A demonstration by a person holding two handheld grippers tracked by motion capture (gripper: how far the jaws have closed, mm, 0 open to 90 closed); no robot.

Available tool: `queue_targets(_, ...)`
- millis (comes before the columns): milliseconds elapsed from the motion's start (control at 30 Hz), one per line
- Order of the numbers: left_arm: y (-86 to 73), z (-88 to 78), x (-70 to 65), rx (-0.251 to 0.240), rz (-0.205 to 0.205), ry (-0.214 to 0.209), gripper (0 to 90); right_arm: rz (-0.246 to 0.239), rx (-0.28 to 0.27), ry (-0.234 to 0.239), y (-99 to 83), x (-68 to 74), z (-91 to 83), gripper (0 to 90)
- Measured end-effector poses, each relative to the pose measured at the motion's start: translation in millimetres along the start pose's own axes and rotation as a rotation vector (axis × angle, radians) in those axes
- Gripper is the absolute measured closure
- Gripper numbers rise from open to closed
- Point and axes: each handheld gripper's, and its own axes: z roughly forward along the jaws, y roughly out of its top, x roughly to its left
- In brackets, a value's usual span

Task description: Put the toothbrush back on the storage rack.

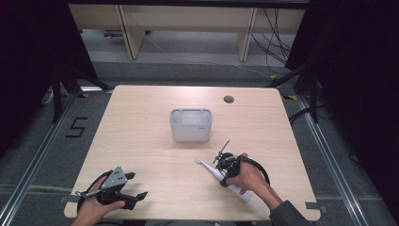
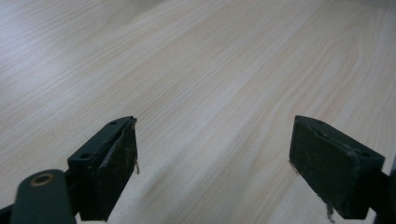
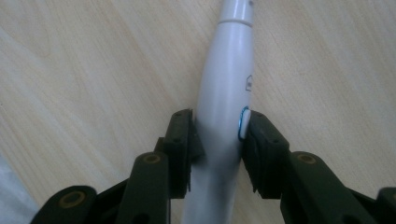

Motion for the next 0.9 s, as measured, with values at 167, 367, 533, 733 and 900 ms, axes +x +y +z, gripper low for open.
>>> queue_targets(167,-0.9,1.0,-0.8,-0.006,-0.017,-0.004,15.0,-0.012,0.012,-0.008,0.4,-0.2,-0.5,66.4)
queue_targets(367,-0.8,1.0,-0.8,-0.013,-0.017,-0.002,15.0,-0.045,0.035,-0.038,3.2,3.0,0.6,66.5)
queue_targets(533,-0.8,0.9,-0.9,-0.012,-0.018,-0.002,15.0,-0.055,0.048,-0.041,4.6,3.7,0.9,66.6)
queue_targets(733,-0.6,0.9,-0.5,-0.017,-0.020,0.004,15.0,-0.086,0.066,-0.040,5.8,3.9,0.9,66.7)
queue_targets(900,-0.6,0.4,0.2,-0.012,-0.013,0.003,15.0,-0.105,0.117,-0.081,10.5,8.8,2.0,66.7)
